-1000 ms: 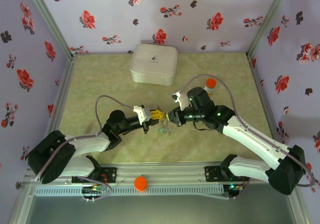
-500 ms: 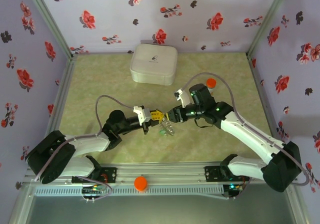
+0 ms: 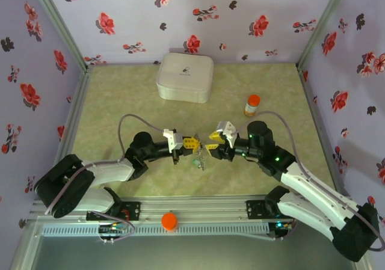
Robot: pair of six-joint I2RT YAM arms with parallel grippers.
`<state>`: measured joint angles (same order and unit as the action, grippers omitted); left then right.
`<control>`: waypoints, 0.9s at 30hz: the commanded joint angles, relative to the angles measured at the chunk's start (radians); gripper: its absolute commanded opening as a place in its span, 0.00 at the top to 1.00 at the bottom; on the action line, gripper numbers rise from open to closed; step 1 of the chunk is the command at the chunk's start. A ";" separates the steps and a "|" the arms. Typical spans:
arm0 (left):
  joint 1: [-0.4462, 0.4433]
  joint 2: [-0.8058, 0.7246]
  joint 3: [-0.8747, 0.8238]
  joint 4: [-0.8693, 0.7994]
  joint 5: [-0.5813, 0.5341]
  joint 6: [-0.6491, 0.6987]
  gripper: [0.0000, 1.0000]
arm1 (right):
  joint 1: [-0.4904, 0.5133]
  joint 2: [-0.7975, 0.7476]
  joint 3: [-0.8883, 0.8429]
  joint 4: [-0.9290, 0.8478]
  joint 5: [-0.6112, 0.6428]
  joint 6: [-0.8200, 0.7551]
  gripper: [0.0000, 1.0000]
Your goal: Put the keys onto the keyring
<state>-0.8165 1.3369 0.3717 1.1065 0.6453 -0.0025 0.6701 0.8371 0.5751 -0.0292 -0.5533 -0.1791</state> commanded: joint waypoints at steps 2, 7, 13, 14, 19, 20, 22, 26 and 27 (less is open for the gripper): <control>-0.006 0.002 0.040 0.058 0.056 -0.023 1.00 | 0.005 0.043 0.029 0.092 -0.104 -0.061 0.61; -0.006 0.004 0.037 0.067 0.061 -0.024 1.00 | 0.005 0.076 0.042 0.082 -0.143 -0.066 0.69; -0.008 0.007 0.035 0.081 0.068 -0.060 1.00 | 0.005 0.100 0.055 0.087 -0.183 -0.060 0.85; -0.008 0.007 0.035 0.082 0.067 -0.059 1.00 | 0.005 0.103 0.058 0.086 -0.192 -0.059 0.90; -0.007 0.004 0.025 0.080 0.026 -0.049 0.74 | 0.005 0.109 0.087 0.042 -0.196 -0.066 1.00; -0.007 -0.003 0.018 0.076 0.008 -0.041 0.64 | 0.005 0.109 0.097 0.024 -0.185 -0.075 1.00; -0.007 -0.020 0.006 0.040 -0.019 -0.006 0.59 | 0.014 0.110 0.136 -0.055 -0.142 -0.120 1.00; -0.009 -0.081 0.047 -0.264 -0.021 0.117 0.60 | 0.073 0.145 0.250 -0.294 -0.010 -0.286 1.00; -0.011 -0.092 0.061 -0.333 -0.020 0.149 0.61 | 0.088 0.160 0.276 -0.341 0.018 -0.320 1.00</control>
<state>-0.8165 1.2808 0.3912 0.9924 0.6323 0.0307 0.7223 0.9791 0.7620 -0.2333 -0.6205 -0.3679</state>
